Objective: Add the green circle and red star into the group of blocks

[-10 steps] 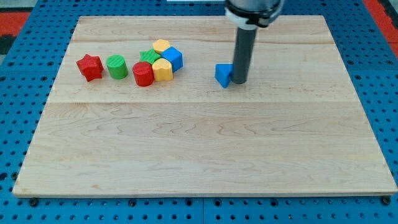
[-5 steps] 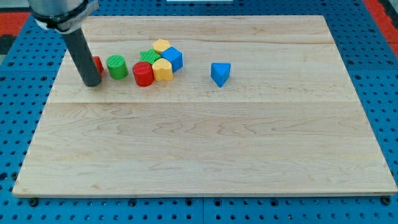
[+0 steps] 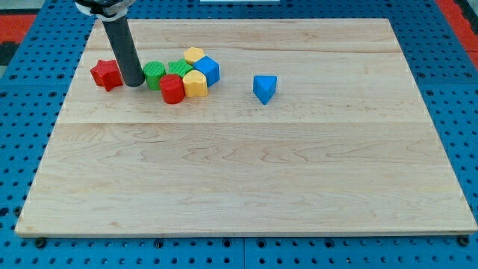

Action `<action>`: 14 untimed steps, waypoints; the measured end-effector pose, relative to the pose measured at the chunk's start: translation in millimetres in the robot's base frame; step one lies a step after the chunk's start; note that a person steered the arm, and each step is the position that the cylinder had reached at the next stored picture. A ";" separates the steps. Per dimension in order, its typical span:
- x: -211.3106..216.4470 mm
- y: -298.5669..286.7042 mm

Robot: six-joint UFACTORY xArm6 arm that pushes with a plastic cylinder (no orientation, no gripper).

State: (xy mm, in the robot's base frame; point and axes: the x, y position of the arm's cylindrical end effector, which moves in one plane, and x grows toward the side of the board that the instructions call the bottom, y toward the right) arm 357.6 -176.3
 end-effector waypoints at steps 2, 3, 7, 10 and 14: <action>31.3 -124.6; 15.1 -128.7; -42.0 -47.6; -84.6 -54.8; -75.6 23.4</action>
State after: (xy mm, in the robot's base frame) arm 282.1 -152.9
